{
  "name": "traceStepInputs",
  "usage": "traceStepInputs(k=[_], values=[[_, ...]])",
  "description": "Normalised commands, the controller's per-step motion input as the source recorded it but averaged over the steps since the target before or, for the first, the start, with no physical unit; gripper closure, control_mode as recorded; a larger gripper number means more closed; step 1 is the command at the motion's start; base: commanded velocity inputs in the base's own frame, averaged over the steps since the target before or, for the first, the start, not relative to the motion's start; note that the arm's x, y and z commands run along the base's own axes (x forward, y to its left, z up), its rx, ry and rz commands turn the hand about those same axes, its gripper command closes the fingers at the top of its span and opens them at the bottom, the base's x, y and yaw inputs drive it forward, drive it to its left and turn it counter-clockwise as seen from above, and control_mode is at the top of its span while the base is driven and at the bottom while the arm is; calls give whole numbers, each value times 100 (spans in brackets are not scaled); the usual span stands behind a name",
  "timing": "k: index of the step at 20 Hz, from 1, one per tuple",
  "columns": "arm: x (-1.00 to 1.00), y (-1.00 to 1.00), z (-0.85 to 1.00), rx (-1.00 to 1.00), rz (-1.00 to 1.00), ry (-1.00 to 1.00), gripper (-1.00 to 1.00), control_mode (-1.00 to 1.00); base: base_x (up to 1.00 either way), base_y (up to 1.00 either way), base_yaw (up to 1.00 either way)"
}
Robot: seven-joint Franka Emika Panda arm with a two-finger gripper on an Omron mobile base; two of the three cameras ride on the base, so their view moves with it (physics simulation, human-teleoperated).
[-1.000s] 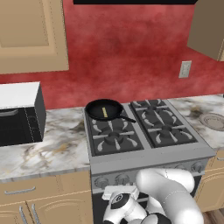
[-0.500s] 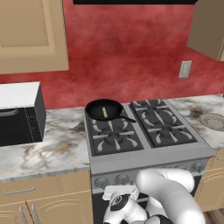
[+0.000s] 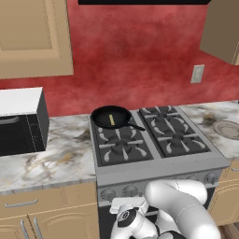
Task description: Pick up the butter stick and place it in the pan. Then turn on the burner for the pan.
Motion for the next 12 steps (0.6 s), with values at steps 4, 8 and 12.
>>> traceStepInputs(k=[4,8,12], values=[[5,-22,6,0,0,-11,-100,-100,0,0,0],[10,-22,0,0,0,-11,-100,-100,0,0,0],[24,-25,0,0,0,-10,-100,-100,0,0,0]])
